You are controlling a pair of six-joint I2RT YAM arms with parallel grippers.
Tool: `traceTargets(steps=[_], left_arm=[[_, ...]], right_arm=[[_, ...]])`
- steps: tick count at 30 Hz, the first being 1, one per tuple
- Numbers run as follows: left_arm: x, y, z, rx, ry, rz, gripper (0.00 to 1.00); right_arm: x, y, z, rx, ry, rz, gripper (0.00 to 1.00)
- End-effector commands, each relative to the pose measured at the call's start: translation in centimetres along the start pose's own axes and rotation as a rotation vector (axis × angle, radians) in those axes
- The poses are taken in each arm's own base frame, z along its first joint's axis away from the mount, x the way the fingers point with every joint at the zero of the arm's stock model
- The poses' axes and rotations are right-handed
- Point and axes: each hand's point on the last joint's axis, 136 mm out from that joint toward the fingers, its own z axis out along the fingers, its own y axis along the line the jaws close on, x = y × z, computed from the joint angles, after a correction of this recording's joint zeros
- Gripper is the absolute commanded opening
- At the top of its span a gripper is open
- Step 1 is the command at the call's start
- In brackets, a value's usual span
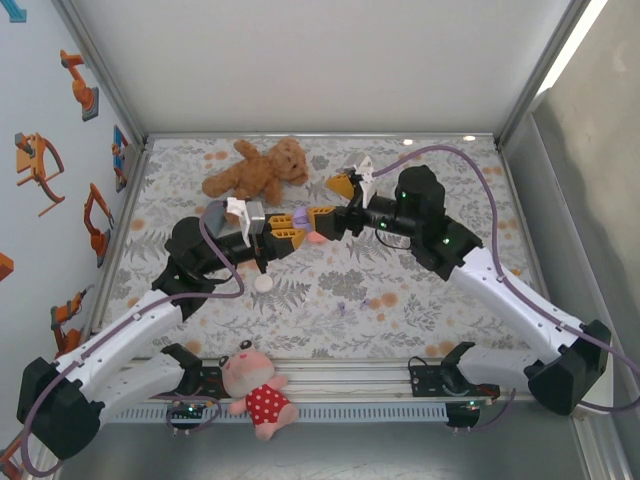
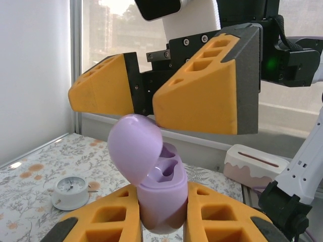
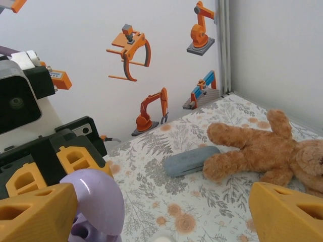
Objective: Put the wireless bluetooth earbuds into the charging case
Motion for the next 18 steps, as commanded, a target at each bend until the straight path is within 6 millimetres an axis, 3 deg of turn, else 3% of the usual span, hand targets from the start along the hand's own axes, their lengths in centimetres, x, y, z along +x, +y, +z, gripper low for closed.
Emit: traceTargets(steps=[1, 12, 18], left_arm=[[-1.6, -1.2, -0.4, 0.041, -0.037, 0.065, 0.02], [-0.6, -1.0, -0.5, 0.028, -0.009, 0.048, 0.02], [-0.4, -1.1, -0.8, 0.016, -0.004, 0.046, 0.02]], right_arm=[[-1.3, -0.6, 0.1, 0.031, -0.025, -0.005, 0.87], [-3.9, 0.7, -1.0, 0.000, -0.108, -0.007, 0.87], [-3.7, -0.2, -2.1, 0.076, -0.101, 0.022, 0.87]])
